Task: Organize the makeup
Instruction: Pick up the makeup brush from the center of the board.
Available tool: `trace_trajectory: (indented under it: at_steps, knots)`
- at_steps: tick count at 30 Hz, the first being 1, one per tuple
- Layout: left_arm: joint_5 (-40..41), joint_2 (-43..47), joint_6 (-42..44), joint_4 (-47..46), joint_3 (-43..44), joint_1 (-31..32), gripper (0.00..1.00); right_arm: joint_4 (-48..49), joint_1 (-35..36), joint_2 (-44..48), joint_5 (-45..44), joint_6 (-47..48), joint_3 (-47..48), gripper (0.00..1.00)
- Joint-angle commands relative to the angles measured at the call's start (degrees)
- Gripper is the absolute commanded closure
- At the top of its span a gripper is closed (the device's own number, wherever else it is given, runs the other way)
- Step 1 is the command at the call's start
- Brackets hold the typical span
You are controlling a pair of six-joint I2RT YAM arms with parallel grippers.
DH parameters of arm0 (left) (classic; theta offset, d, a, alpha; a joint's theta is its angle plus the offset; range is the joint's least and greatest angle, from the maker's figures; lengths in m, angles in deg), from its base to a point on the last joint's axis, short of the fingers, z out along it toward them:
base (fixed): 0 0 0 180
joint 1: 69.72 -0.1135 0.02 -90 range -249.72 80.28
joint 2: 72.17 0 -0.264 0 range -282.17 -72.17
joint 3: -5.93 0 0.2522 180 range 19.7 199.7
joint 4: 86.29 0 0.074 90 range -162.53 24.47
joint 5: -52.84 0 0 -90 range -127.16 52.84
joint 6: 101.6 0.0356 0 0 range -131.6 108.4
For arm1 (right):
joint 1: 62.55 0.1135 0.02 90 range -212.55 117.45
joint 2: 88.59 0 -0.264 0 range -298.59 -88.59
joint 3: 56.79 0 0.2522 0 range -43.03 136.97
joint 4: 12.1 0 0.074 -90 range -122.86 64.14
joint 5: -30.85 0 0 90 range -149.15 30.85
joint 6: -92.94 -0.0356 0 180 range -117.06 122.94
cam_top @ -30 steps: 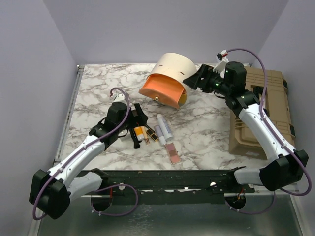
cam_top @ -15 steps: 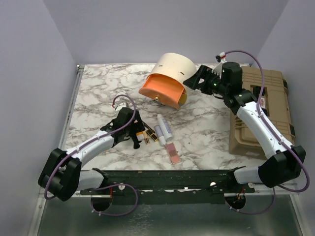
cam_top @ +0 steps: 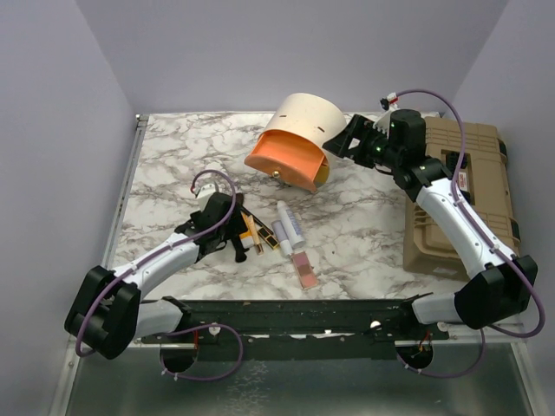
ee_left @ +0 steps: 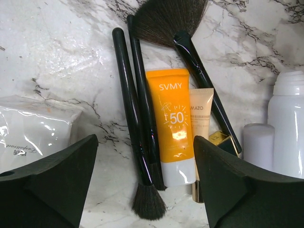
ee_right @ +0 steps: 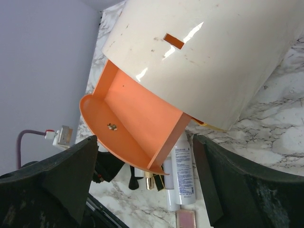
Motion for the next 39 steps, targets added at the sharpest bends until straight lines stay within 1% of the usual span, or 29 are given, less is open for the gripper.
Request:
trace_trajectory:
  at_steps: [1,4,6,7,9,10,14,15,18,19,20,21,22,23,25,30,31,33,34,39]
  knots:
    - [1.67,-1.07,-2.51,1.40,0.62,0.21,0.18,-1.32,0.30,-1.05,-0.91,-1.00,0.88,0.12]
    - [1.34,-2.26,-2.46,1.38,0.42,0.26,0.25,-2.61,0.23,-1.49,-1.08,-0.74,1.46,0.11]
    - [1.51,-3.18,-2.03,1.42,0.35,0.21,0.34,-3.10,0.22,-1.61,-1.51,-0.52,1.67,0.11]
    - [1.09,-3.85,-1.58,1.38,0.38,0.21,0.37,-3.20,0.24,-1.61,-1.67,-0.55,1.67,0.11]
    - [0.48,-5.50,-1.11,1.21,0.37,0.14,0.49,-3.26,0.23,-1.76,-1.75,-0.67,1.59,0.11]
    - [0.05,-6.41,-0.99,1.24,0.44,0.12,0.54,-3.41,0.28,-1.97,-1.64,-0.80,1.71,0.11]
    - [-1.07,-8.03,-1.55,0.99,0.39,0.10,0.58,-5.01,0.16,-3.19,-1.48,-0.90,2.72,0.10]
    - [-0.97,-7.89,-1.53,0.91,0.32,0.09,0.63,-5.40,0.23,-3.41,-1.50,-0.82,2.99,0.10]
    - [-0.03,-7.25,-1.34,0.70,-0.08,0.08,0.65,-5.89,0.22,-3.72,-1.49,-0.83,3.35,0.10]
    - [0.15,-7.22,-1.24,0.55,-0.27,0.06,0.67,-5.75,0.21,-3.68,-1.53,-0.82,3.28,0.10]
    - [0.19,-7.35,-1.16,0.50,-0.35,-0.01,0.72,-5.62,0.21,-3.64,-1.51,-0.99,3.14,0.09]
    - [0.05,-7.52,-1.14,0.49,-0.33,0.00,0.80,-5.52,0.21,-3.63,-1.42,-1.03,3.09,0.10]
    - [-0.20,-7.70,-1.18,0.56,-0.35,-0.05,0.83,-5.51,0.21,-3.63,-1.38,-1.03,3.08,0.10]
    - [-0.42,-7.75,-1.27,0.55,-0.44,-0.05,0.83,-5.51,0.24,-3.56,-1.38,-1.03,3.08,0.10]
    - [-0.65,-7.49,-1.31,0.44,-0.59,-0.04,0.90,-5.51,0.22,-3.54,-1.59,-1.03,3.00,0.10]
    - [-0.45,-6.42,-0.65,0.50,-0.94,-0.05,0.91,-5.68,0.25,-3.59,-1.57,-0.95,3.08,0.09]
    - [-0.57,-6.42,-0.58,0.53,-0.93,-0.05,0.89,-5.68,0.22,-3.63,-1.56,-0.94,3.12,0.09]
    - [-1.31,-6.49,-1.32,0.39,-1.48,-0.10,0.80,-5.68,0.30,-3.63,-1.56,-0.87,3.21,0.09]
    - [-1.58,-6.77,-1.73,0.13,-1.72,-0.08,0.79,-5.64,0.26,-3.59,-1.59,-0.92,3.11,0.09]
    - [-2.21,-9.27,-2.09,-0.42,-2.07,-0.14,0.79,-5.55,0.24,-3.55,-1.25,-1.06,2.64,0.09]
